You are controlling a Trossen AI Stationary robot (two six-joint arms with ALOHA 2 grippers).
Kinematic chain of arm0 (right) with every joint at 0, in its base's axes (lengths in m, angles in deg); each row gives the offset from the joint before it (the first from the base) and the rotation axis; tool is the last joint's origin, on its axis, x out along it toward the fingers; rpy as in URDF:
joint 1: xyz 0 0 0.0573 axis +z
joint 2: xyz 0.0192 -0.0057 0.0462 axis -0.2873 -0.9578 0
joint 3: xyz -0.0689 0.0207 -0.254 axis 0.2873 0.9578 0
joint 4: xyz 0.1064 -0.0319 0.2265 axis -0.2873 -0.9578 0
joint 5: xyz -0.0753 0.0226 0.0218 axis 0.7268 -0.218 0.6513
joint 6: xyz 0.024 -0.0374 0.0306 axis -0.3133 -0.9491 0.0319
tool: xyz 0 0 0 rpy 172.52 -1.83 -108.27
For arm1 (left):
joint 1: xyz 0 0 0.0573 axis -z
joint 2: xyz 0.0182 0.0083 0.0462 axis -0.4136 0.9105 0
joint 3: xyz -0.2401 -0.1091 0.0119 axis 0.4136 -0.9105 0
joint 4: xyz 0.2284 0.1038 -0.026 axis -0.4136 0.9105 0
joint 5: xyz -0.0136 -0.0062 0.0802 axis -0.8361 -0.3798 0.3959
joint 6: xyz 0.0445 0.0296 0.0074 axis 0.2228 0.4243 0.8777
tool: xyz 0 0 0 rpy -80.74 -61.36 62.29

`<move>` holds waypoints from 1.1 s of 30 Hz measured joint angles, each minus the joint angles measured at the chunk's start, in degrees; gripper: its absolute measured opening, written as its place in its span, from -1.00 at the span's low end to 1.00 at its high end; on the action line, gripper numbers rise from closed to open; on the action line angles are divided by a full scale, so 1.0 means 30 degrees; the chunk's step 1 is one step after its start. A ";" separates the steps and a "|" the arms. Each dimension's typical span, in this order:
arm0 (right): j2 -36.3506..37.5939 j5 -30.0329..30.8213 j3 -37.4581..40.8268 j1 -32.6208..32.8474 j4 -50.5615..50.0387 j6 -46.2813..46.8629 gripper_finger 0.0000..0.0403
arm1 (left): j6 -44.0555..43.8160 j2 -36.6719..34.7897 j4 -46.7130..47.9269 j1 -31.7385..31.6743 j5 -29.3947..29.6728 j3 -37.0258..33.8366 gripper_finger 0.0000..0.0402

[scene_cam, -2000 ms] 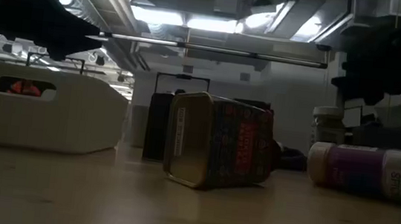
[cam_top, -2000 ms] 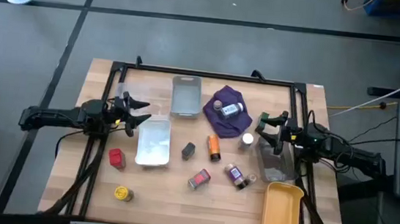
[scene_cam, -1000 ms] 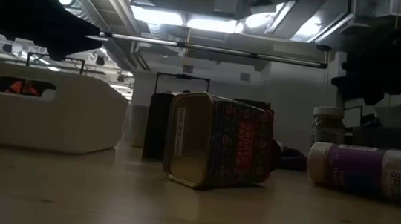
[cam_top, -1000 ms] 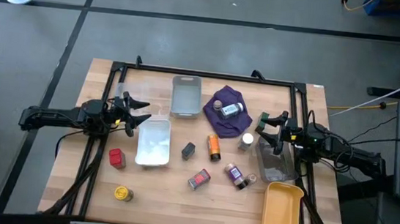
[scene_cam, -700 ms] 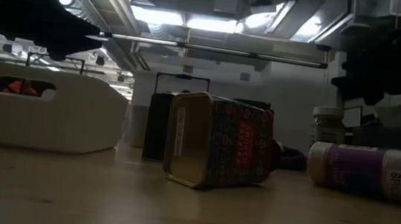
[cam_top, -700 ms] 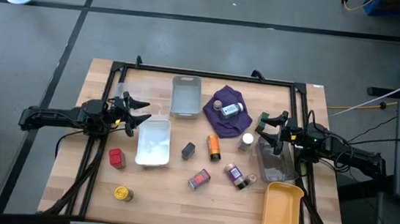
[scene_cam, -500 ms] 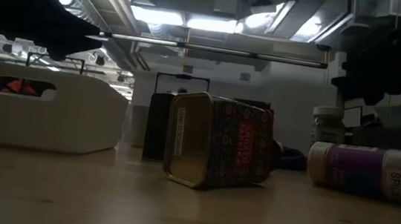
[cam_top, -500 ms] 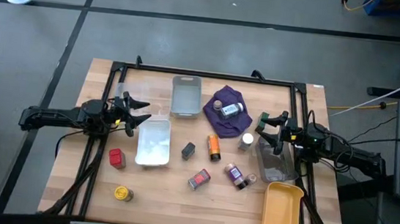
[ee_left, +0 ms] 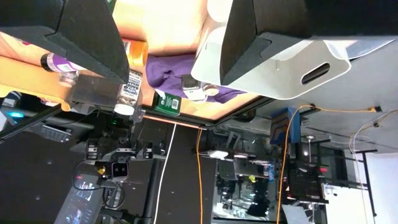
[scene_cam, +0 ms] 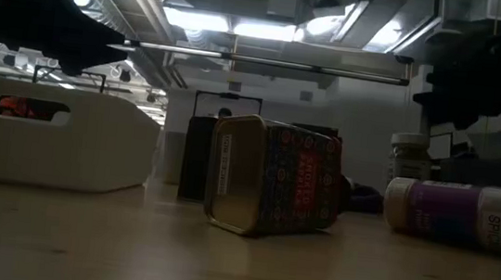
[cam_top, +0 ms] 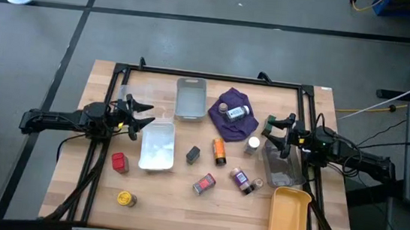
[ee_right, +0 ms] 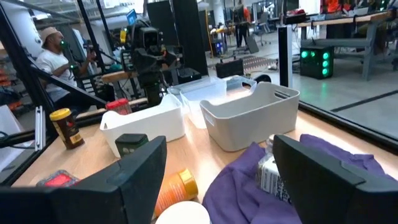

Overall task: Sort spices by type
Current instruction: Put the top right black seasoning can into the gray bin

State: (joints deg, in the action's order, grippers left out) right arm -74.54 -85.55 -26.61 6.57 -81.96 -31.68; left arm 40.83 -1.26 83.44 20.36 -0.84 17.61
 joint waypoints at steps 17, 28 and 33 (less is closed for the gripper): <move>-0.0093 0.0191 -0.0434 0.0000 0.0221 0.0007 0.46 | -0.0301 0.0000 -0.0036 0.0004 0.0013 0.0000 0.17; -0.3275 0.0259 -0.4700 0.0000 -0.3251 -0.1265 0.46 | -0.0279 0.0000 -0.0051 0.0001 0.0011 0.0000 0.17; -0.6096 0.1410 -0.7470 0.0000 -0.6084 -0.2648 0.46 | -0.0273 0.0000 -0.0058 0.0004 0.0007 0.0000 0.17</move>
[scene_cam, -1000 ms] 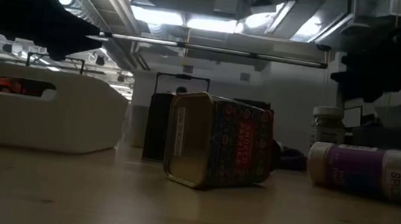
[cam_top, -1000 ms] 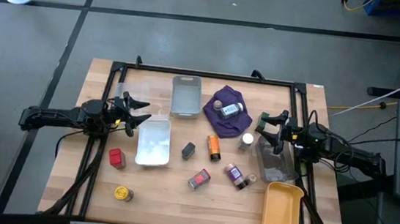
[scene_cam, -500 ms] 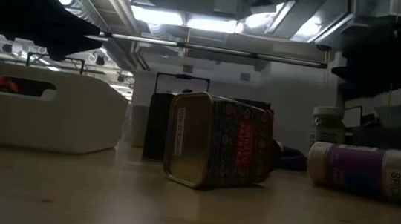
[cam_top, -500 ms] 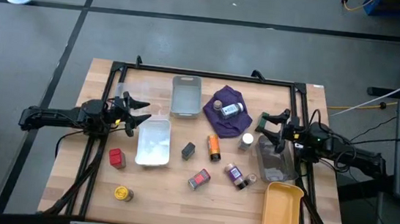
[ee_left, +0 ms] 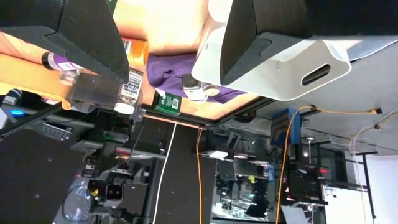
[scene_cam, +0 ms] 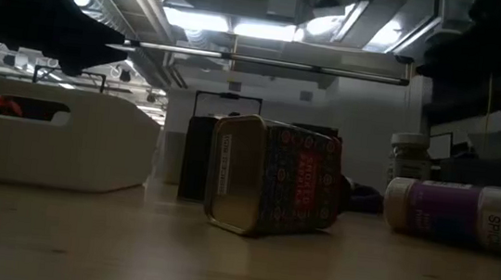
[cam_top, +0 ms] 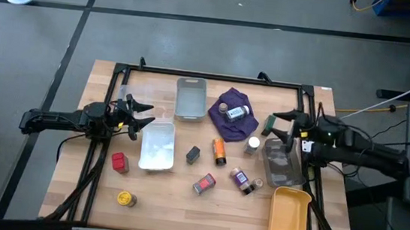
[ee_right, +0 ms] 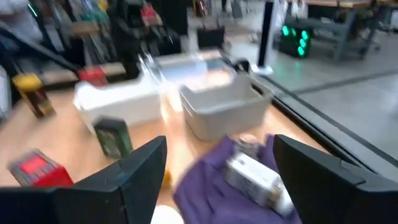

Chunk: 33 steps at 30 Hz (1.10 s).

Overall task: Sort spices by type
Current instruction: Put the top right black seasoning can into the gray bin

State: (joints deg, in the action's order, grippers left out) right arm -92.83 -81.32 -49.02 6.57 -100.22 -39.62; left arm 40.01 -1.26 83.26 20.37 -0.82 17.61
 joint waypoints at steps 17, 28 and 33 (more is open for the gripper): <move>-1.0642 0.3316 -1.0554 -0.0007 -1.1788 -0.3354 0.46 | -0.0006 0.0000 0.0007 -0.0004 0.0000 0.0000 0.17; -1.5489 0.6632 -1.3469 -0.2235 -1.8214 -0.6641 0.46 | -0.0006 0.0000 0.0022 -0.0006 0.0000 0.0000 0.17; -1.6616 0.7088 -1.3477 -0.4069 -1.9123 -1.0360 0.46 | -0.0006 0.0000 0.0022 -0.0006 0.0000 0.0000 0.17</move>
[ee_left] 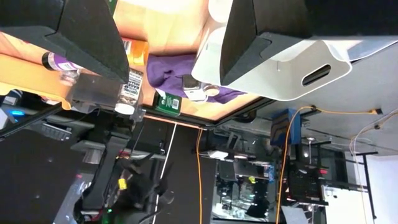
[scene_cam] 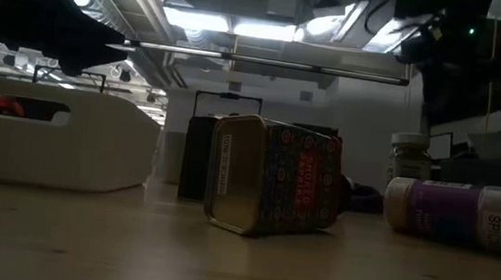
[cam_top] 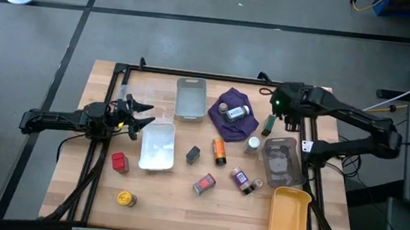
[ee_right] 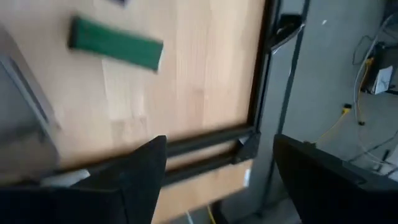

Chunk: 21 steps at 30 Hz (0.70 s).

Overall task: Sort spices by type
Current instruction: Put the top right black seasoning can into the gray bin

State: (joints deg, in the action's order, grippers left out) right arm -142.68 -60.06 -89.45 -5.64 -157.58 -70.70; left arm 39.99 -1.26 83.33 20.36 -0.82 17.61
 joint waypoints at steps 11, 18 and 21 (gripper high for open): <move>-0.2039 -0.1342 0.0510 -0.1706 -0.0110 -0.6984 0.46 | 0.0000 0.0000 0.0007 0.0000 0.0000 0.0000 0.17; -0.3130 -0.2225 0.1218 -0.1680 0.1984 -0.9109 0.46 | 0.0000 0.0000 0.0015 0.0005 0.0000 0.0000 0.17; -0.3614 -0.2871 0.1419 -0.1672 0.2544 -1.0007 0.46 | -0.0005 0.0000 0.0015 0.0004 -0.0007 0.0000 0.17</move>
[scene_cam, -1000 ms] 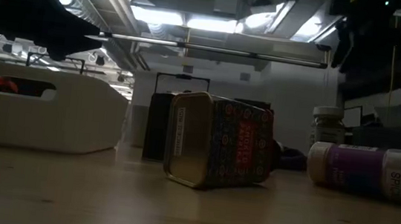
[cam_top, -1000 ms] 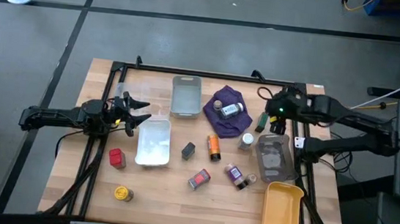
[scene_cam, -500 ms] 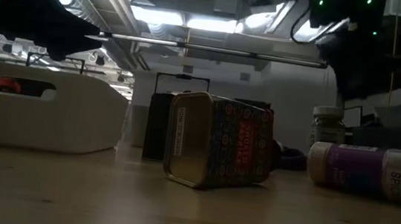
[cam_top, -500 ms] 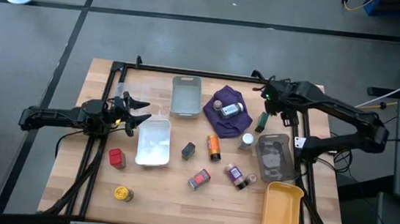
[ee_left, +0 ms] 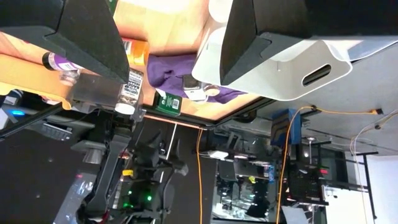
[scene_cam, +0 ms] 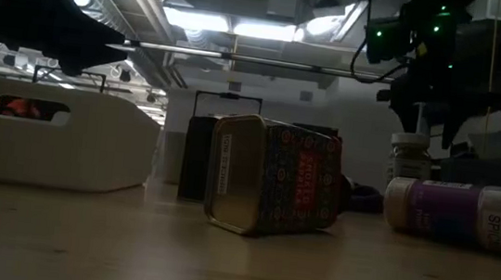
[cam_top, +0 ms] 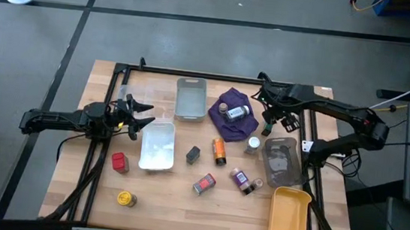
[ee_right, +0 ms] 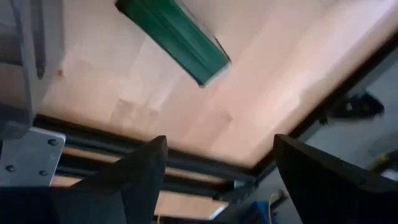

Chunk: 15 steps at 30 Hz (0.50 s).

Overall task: Sort spices by type
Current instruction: Put the top right black seasoning can into the gray bin

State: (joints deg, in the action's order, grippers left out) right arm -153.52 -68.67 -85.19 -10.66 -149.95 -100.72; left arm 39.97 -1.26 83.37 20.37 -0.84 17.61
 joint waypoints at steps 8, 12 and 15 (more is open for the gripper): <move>-0.1277 -0.0600 0.0322 0.0007 0.0625 -0.1060 0.46 | -0.0002 0.0000 0.0007 -0.0005 0.0000 0.0000 0.17; -0.1669 -0.0837 0.0322 0.0007 0.1046 -0.1075 0.46 | -0.0002 0.0000 0.0007 -0.0005 0.0000 0.0000 0.17; -0.1931 -0.1216 0.0322 0.0007 0.1127 -0.1093 0.46 | -0.0002 0.0000 0.0007 0.0002 0.0000 0.0000 0.17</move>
State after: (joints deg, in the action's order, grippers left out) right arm -159.31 -72.32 -84.23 -10.64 -146.57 -104.00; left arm 39.97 -1.26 83.39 20.37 -0.84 17.61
